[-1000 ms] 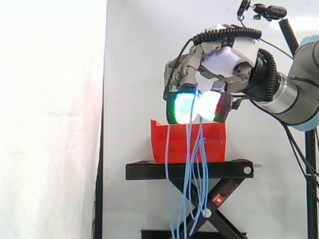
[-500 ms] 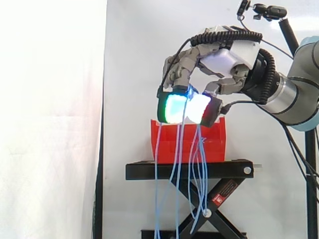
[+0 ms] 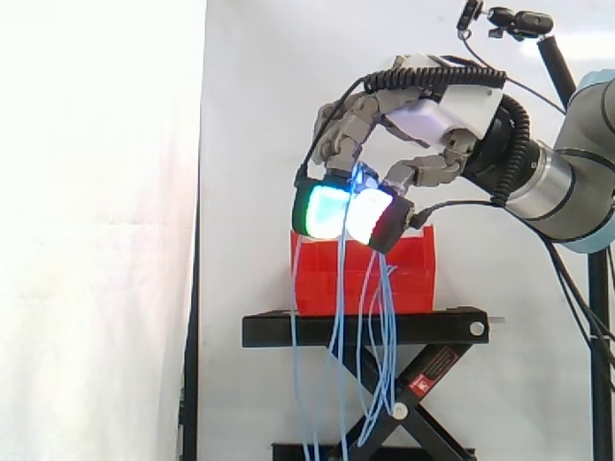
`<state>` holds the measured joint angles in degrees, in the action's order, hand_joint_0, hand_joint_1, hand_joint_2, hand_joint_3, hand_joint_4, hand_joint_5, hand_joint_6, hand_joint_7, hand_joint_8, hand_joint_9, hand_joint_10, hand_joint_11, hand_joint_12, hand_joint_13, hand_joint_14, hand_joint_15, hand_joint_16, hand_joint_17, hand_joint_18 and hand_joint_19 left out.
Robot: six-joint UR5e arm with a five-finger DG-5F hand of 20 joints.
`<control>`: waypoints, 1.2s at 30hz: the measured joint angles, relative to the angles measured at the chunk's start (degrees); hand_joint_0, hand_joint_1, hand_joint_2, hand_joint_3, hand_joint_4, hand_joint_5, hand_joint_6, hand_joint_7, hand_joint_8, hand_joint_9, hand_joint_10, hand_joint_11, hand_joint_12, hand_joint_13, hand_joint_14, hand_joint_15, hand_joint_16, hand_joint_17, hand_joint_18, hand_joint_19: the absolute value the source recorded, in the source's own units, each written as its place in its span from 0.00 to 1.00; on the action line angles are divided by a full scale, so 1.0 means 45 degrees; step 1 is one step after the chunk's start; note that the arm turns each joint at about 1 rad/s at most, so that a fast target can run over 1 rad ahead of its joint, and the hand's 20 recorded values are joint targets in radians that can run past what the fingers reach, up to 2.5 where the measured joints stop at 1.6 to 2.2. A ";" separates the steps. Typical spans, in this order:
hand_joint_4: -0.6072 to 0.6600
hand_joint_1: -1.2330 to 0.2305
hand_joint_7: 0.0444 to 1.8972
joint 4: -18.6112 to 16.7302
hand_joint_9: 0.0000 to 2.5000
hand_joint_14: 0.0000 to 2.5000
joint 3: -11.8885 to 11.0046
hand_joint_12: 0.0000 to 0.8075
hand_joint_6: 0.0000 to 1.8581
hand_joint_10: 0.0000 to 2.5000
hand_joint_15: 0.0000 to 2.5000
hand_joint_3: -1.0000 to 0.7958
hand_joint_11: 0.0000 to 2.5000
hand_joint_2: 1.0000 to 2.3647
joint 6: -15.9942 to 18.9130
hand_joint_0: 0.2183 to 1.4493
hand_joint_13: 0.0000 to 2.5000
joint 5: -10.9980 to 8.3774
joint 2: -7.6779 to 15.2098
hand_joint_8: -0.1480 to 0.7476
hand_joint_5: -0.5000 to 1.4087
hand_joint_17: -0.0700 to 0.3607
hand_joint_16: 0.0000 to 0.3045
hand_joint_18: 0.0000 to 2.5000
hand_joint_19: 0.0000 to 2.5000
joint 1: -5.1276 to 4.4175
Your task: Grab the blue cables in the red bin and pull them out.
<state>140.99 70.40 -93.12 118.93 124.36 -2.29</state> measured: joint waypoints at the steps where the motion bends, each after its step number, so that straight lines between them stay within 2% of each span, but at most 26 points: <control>1: 0.66 0.19 0.18 0.0005 0.43 0.01 0.0000 0.50 0.42 0.07 0.64 0.00 0.71 0.00 0.0025 0.57 0.59 -0.0012 0.0000 0.34 0.69 0.39 0.14 0.33 0.43 0.0000; 4: 0.65 0.19 0.20 0.0034 0.42 0.01 0.0001 0.51 0.36 0.07 0.64 0.00 0.72 0.00 0.0205 0.57 0.59 -0.0136 -0.0001 0.34 0.70 0.39 0.14 0.32 0.43 -0.0004; 7: 0.65 0.19 0.21 0.0079 0.42 0.01 0.0001 0.51 0.34 0.08 0.64 0.00 0.71 0.00 0.0629 0.56 0.59 -0.0529 0.0000 0.34 0.70 0.39 0.14 0.32 0.44 -0.0017; 10: 0.65 0.19 0.22 0.0228 0.42 0.01 0.0000 0.51 0.32 0.08 0.64 0.00 0.72 0.00 0.1377 0.56 0.59 -0.1256 -0.0001 0.33 0.70 0.39 0.14 0.32 0.44 -0.0051; 14: 0.64 0.19 0.22 0.0696 0.42 0.01 0.0001 0.51 0.30 0.08 0.64 0.00 0.72 0.00 0.2723 0.56 0.59 -0.2434 -0.0005 0.33 0.70 0.39 0.14 0.32 0.44 -0.0107; 23: 0.64 0.19 0.23 0.1777 0.41 0.01 0.0000 0.51 0.28 0.09 0.64 0.00 0.71 0.00 0.5793 0.55 0.59 -0.4078 -0.0009 0.34 0.71 0.39 0.14 0.32 0.43 -0.0266; 32: 0.64 0.19 0.24 0.2953 0.41 0.00 0.0000 0.51 0.27 0.10 0.64 0.00 0.72 0.00 0.8759 0.55 0.59 -0.5118 -0.0009 0.34 0.71 0.39 0.14 0.32 0.44 -0.0405; 36: 0.64 0.19 0.24 0.3457 0.41 0.00 0.0000 0.51 0.26 0.10 0.64 0.00 0.71 0.00 0.9512 0.54 0.59 -0.5405 -0.0012 0.34 0.71 0.39 0.14 0.32 0.44 -0.0444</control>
<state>156.54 70.40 -50.32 94.61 124.31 -4.29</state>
